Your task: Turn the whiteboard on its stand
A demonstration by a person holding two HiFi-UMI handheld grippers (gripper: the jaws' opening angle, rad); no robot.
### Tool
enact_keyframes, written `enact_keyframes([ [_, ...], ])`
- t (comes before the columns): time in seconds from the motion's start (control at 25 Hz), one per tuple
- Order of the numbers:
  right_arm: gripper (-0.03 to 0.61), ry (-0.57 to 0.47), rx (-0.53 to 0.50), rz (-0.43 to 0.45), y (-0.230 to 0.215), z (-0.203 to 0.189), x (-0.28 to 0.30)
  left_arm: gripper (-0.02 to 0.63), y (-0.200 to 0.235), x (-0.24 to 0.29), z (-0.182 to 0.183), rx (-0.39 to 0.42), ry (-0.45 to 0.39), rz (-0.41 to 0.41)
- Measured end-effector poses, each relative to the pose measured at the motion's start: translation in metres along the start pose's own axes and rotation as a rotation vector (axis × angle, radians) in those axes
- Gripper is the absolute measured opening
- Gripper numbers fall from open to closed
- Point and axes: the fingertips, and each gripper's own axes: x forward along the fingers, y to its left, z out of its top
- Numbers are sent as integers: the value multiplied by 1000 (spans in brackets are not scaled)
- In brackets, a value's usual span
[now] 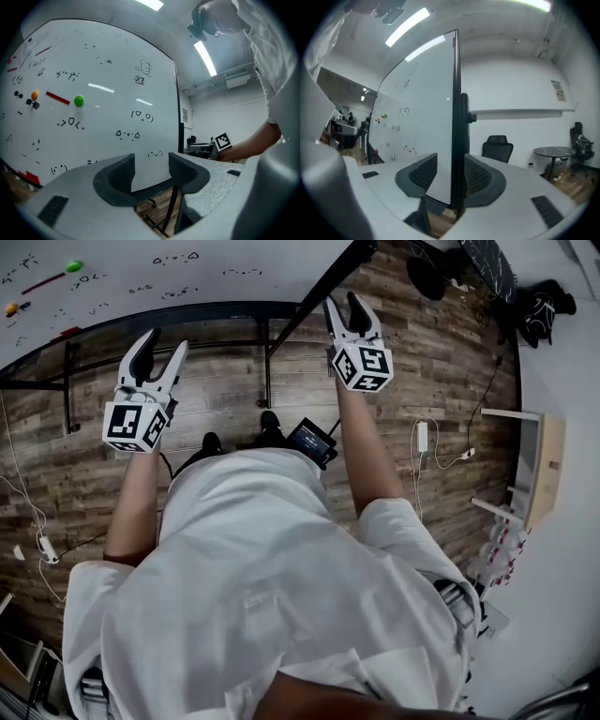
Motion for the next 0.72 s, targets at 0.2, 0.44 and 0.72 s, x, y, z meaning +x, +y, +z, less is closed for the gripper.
enact_keyframes([
  [0.2, 100, -49, 7, -32, 60, 17, -41, 227, 30, -26, -7, 63, 10, -36],
  [0.44, 29, -69, -48, -27, 108, 36, -80, 186, 45, -50, -6, 105, -18, -26],
  [0.72, 2, -116, -69, 36, 151, 42, -134, 92, 37, -95, 2, 100, -68, 23],
])
